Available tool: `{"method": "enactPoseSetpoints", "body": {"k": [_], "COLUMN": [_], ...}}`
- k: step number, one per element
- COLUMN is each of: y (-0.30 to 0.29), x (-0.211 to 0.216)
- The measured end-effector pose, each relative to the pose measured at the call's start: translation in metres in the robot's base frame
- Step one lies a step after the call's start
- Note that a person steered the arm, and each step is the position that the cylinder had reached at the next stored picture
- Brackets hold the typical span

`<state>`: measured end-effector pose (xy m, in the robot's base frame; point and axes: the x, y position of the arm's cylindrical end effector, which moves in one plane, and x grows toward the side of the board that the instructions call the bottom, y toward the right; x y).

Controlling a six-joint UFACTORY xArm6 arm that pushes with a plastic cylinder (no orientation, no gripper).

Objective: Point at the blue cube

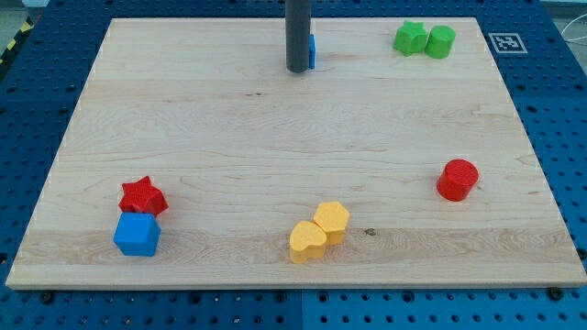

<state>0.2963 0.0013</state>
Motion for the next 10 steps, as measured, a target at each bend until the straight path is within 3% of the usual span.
{"method": "enactPoseSetpoints", "body": {"k": [1,2,6,8,10], "y": [0.004,-0.005,-0.139,-0.217,-0.24], "x": [-0.021,-0.012,0.045,0.086,0.181]}}
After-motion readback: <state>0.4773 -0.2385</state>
